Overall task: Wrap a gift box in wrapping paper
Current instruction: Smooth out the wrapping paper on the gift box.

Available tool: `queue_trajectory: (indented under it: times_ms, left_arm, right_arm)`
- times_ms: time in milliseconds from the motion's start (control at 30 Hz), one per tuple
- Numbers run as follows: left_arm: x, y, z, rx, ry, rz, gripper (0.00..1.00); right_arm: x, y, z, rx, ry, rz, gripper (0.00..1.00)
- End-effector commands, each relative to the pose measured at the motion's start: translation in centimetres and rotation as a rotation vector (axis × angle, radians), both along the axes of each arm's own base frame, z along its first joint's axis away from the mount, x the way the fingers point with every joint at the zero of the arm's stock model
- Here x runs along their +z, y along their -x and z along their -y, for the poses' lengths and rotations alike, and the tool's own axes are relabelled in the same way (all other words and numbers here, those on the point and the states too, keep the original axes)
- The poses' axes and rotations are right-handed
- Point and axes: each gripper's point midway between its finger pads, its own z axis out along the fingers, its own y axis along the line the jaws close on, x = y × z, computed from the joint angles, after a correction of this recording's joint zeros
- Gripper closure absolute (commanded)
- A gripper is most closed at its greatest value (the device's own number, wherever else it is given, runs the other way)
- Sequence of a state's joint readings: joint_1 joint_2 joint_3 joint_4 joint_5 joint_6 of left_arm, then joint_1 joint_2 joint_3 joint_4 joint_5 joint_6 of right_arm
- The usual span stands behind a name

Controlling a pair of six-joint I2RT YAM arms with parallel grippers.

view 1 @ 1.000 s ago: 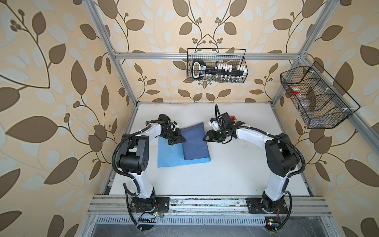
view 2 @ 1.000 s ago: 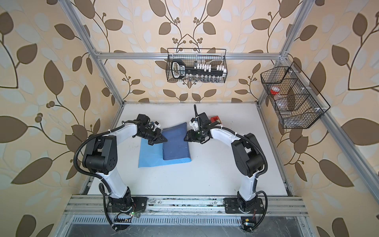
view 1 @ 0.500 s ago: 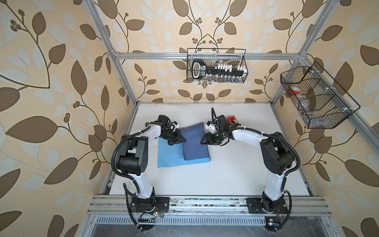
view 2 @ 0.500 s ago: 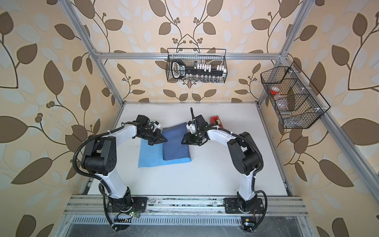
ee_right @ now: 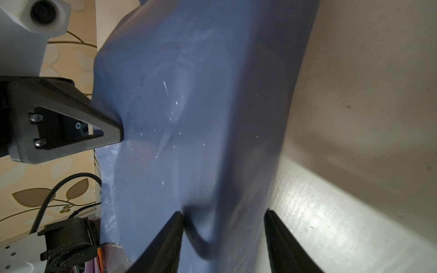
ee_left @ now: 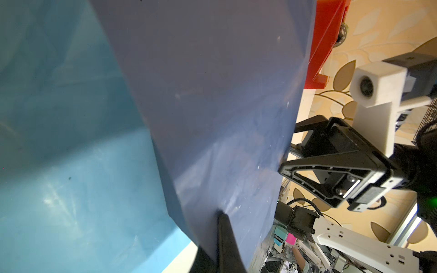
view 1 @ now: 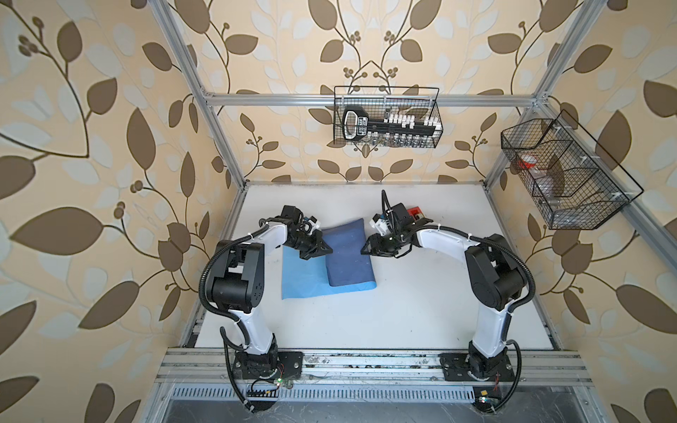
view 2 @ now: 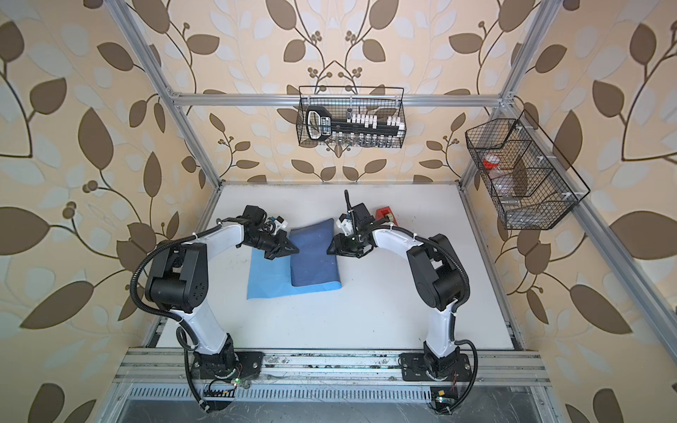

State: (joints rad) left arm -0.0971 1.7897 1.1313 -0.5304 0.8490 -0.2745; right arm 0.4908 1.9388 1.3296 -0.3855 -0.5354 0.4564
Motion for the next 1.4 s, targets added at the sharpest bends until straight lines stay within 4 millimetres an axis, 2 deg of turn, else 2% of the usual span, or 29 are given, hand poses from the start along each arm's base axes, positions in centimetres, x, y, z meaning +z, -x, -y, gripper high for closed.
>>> queue_trajectory:
  times_ms: [0,133,233,467,500,533,567,700,733,967,1133,1367]
  left_arm:
    - [-4.3,2.0,-1.5,0.01,-0.128,-0.145,1.0]
    - [-3.9,1.6,-1.1,0.011,-0.103,-0.141,1.0]
    - [-2.9,1.5,-1.1,0.01,-0.096,-0.116,0.95]
    - [0.2,1.0,-0.7,0.028,-0.058,-0.032,0.93]
    - [0.4,1.0,-0.7,0.031,-0.055,-0.029,0.9]
    - [1.4,0.7,-0.6,0.029,-0.047,-0.012,0.71]
    - [1.9,0.6,-0.6,0.027,-0.047,-0.003,0.65]
    - [2.9,0.3,-0.4,0.019,-0.036,0.017,0.57]
    - [2.9,0.4,-0.4,0.018,-0.031,0.015,0.57]
    - [0.8,1.3,-0.8,0.029,-0.059,-0.024,1.0]
    - [-1.1,1.6,-1.4,0.029,-0.11,-0.045,1.0]
    - [-3.6,1.6,-1.7,0.026,-0.144,-0.112,1.0]
  right_arm:
    - [-0.3,-0.4,-1.0,0.022,0.008,-0.006,0.44]
    - [-2.3,-0.1,-0.5,0.022,0.063,-0.026,0.45]
    - [-3.7,0.3,0.2,0.018,0.099,-0.039,0.47]
    - [-4.6,0.6,1.4,0.004,0.144,-0.037,0.48]
    - [-4.6,0.7,1.5,0.003,0.146,-0.036,0.48]
    - [-4.6,0.8,1.6,0.003,0.145,-0.031,0.48]
    - [-4.7,0.8,1.7,0.002,0.148,-0.032,0.48]
    - [-4.9,1.1,1.7,0.008,0.15,-0.034,0.48]
    - [-4.8,1.1,1.7,0.009,0.148,-0.033,0.48]
    - [-4.5,1.0,1.8,0.011,0.148,-0.028,0.48]
    - [-3.4,0.9,1.7,0.011,0.131,-0.017,0.48]
    - [0.0,0.5,0.9,0.003,0.033,0.002,0.45]
